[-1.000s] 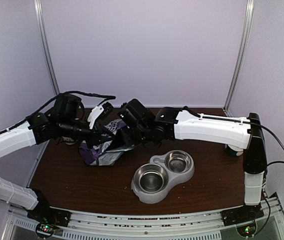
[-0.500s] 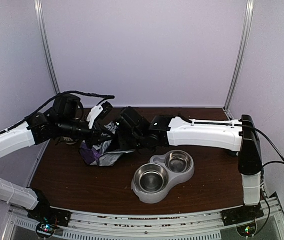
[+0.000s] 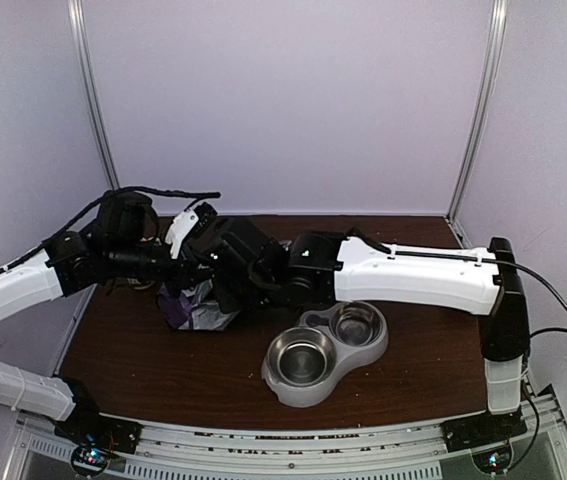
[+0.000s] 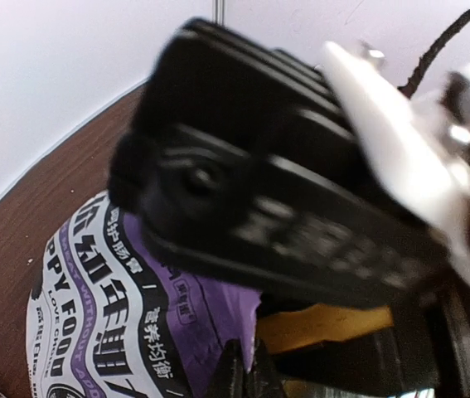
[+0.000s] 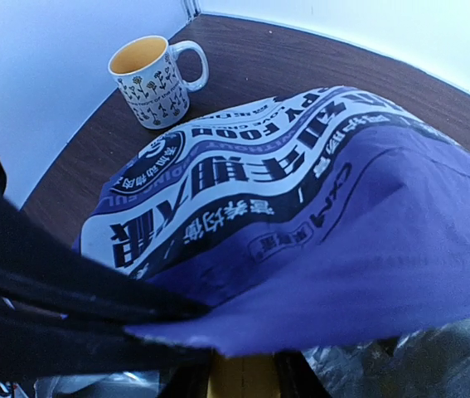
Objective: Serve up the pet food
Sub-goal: Collect the pet food from the pet food bag.
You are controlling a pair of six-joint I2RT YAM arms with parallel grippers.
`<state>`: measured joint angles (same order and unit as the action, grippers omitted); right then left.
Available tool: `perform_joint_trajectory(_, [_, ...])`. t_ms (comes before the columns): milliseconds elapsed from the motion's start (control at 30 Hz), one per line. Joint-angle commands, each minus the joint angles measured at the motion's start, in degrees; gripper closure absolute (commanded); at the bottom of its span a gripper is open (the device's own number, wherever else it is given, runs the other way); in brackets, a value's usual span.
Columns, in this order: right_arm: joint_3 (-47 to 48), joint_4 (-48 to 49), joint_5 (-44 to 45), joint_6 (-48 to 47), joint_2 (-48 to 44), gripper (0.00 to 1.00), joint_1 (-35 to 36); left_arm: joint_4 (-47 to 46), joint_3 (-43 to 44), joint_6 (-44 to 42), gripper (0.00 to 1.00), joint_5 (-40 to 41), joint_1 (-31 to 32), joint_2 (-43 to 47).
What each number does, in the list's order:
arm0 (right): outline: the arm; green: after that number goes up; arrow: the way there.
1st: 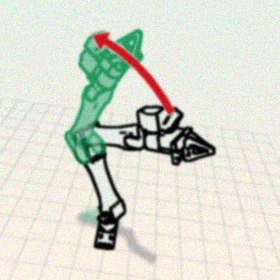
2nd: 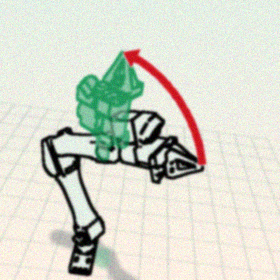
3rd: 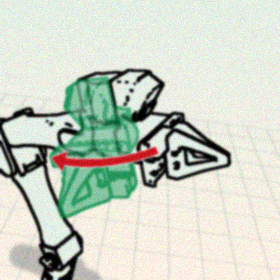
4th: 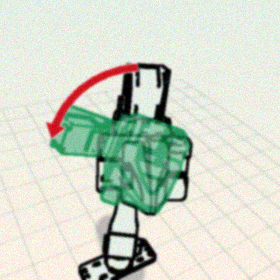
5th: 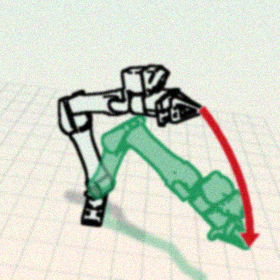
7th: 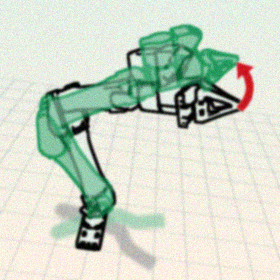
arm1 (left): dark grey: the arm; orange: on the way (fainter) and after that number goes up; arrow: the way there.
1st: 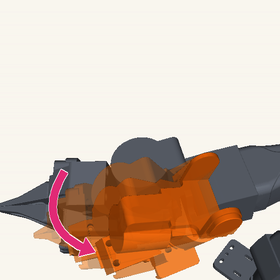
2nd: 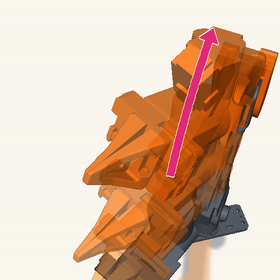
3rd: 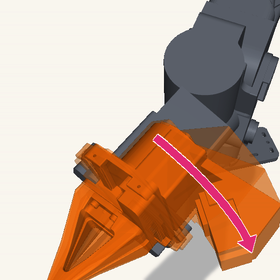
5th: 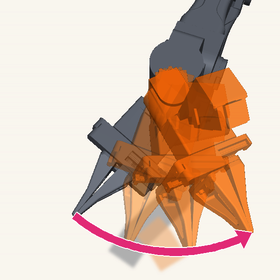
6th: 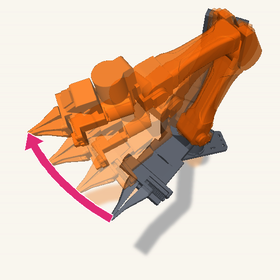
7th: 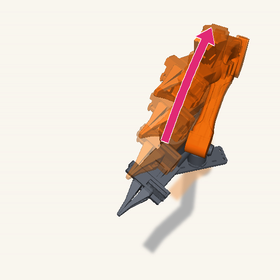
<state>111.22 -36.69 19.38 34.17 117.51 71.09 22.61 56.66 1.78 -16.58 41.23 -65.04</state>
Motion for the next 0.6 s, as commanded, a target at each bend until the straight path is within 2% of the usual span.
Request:
perform_joint_trajectory(0, [1.53,-4.5,9.31,-3.56,-1.99,1.0,0.27,-1.72,0.05,-1.54,1.0,1.79,-0.22,0.62])
perform_joint_trajectory(133, [2.16,-7.12,18.54,-5.85,-2.5,1.0,0.09,-2.56,-0.41,-1.61,1.0,2.64,-0.28,2.04])
perform_joint_trajectory(233, [2.44,-8.28,21.8,-8.1,-1.9,1.0,-0.25,-2.92,-0.85,-1.58,1.0,3.24,-0.24,2.21])
perform_joint_trajectory(467, [0.36,-7.93,11.96,-9.55,1.56,1.0,-1.8,-1.39,1.22,-1.6,1.0,2.38,-0.28,-1.85])
perform_joint_trajectory(567, [-0.08,-6.96,5.46,-9.14,3.03,1.0,-1.92,-5.85,-0.71,-1.05,1.0,-0.54,-0.23,-1.82])
